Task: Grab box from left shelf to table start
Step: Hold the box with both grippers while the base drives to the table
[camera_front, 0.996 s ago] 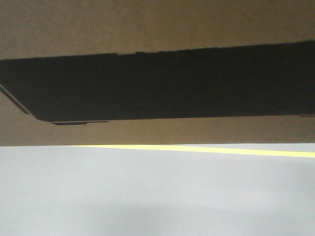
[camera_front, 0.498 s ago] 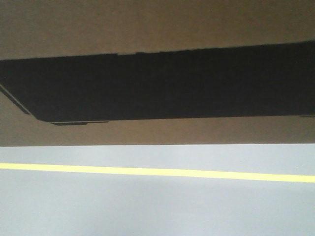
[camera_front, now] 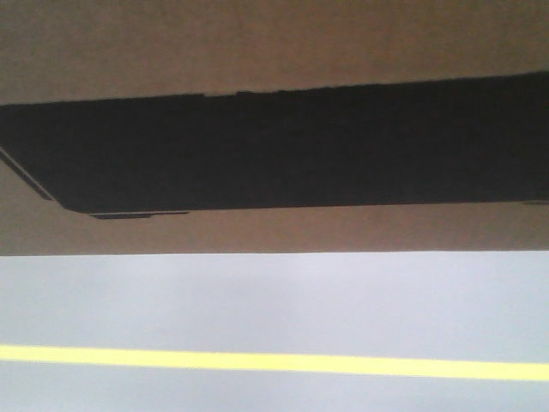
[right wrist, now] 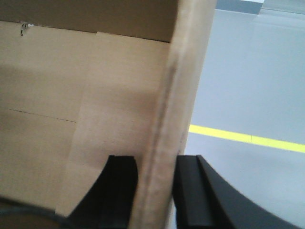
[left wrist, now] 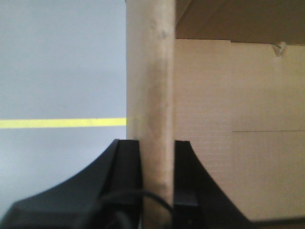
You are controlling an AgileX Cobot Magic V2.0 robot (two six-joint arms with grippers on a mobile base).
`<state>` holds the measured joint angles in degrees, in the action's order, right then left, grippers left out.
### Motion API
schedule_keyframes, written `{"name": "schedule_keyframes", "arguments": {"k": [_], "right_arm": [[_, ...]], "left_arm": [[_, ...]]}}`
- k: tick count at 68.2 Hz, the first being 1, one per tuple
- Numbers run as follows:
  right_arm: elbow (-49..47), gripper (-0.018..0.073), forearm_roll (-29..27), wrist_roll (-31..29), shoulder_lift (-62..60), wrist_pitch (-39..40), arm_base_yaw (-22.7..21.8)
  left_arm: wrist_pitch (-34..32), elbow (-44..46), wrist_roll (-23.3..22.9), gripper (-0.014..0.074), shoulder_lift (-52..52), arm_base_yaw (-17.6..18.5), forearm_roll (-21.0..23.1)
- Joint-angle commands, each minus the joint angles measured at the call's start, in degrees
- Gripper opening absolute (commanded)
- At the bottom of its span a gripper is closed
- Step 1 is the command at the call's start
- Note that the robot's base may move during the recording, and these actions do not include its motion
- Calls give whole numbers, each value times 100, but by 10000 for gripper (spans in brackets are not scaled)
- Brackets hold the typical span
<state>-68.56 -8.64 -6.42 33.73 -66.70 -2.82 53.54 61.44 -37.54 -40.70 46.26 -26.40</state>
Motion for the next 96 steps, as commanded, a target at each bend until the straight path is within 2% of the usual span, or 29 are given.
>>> {"name": "schedule_keyframes", "arguments": {"k": [1,96], "right_arm": [[-189,56,-251,-115,42,697,-1],[-189,56,-251,-115,42,692,-1]], "left_arm": [[-1269,226,-14,-92,76,92,90],[-1269,226,-14,-92,76,92,90]]}}
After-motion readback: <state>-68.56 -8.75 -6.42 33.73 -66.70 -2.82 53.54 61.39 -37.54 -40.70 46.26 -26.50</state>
